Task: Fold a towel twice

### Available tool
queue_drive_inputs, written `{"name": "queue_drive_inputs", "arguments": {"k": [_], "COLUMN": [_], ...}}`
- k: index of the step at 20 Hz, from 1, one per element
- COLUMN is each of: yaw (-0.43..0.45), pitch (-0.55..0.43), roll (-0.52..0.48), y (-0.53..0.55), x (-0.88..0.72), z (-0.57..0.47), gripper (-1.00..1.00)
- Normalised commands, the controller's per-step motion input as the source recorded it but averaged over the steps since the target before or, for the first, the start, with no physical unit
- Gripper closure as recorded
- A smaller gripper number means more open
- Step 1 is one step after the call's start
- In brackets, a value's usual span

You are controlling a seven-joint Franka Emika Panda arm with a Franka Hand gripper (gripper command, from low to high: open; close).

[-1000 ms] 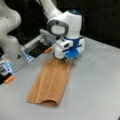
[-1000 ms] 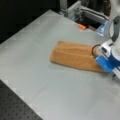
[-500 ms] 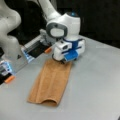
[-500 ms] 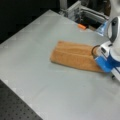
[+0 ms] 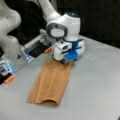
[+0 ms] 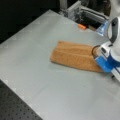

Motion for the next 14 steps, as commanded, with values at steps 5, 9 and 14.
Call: {"name": "queue_drive_inputs", "arguments": {"k": [5,9,14], "yaw": [0.095,0.051,0.018], "pitch": [-0.109,-0.122,-0.139], "roll": [-0.111,-0.088,-0.067], "y": [-0.06,-0.03,0.0], "x": [-0.15,-0.11,-0.08], "z": [-0.17,-0.15,-0.14], "gripper": [1.0,1.0,1.0]}}
